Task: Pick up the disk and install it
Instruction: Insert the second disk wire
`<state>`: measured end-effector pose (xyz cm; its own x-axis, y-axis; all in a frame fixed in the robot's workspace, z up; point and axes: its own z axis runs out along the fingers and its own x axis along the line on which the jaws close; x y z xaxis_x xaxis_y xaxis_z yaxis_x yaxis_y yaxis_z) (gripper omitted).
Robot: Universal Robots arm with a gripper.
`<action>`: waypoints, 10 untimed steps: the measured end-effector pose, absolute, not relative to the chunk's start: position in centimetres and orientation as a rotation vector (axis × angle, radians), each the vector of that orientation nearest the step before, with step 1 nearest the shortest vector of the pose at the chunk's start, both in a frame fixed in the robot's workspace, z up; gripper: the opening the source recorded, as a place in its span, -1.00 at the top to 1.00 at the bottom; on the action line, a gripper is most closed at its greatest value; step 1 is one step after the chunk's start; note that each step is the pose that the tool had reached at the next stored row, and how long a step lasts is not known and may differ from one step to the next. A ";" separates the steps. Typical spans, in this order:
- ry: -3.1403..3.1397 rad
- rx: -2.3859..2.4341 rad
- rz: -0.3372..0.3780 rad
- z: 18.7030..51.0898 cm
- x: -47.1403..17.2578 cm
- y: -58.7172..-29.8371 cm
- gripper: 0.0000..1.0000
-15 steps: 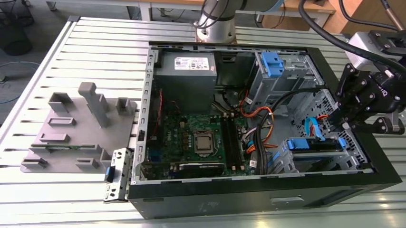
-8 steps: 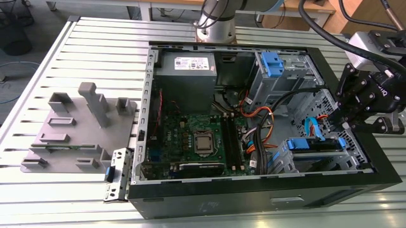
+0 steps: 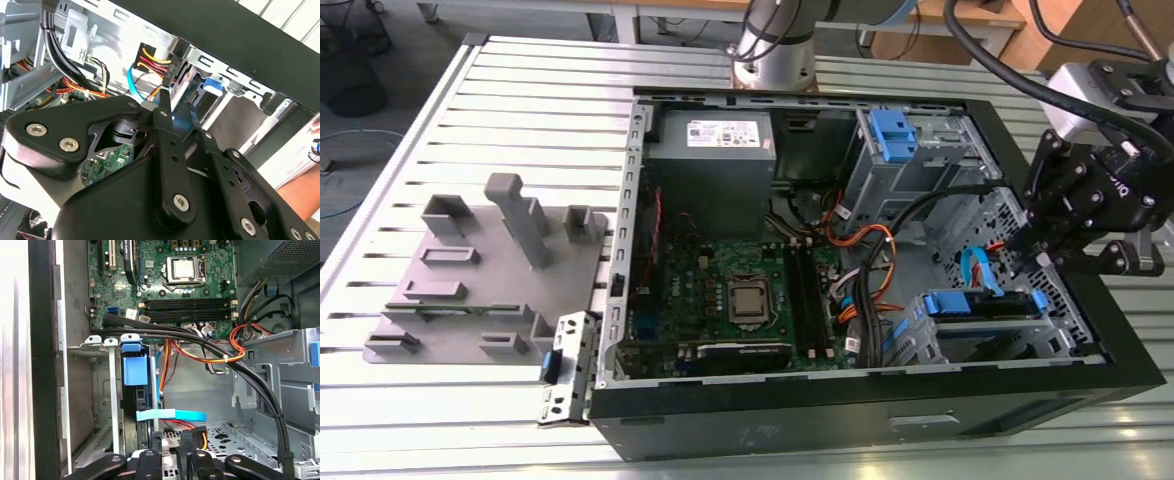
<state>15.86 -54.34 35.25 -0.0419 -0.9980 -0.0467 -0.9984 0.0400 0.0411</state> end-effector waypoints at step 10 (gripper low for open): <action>2.261 -2.171 0.098 35.0 15.9 -53.4 0.41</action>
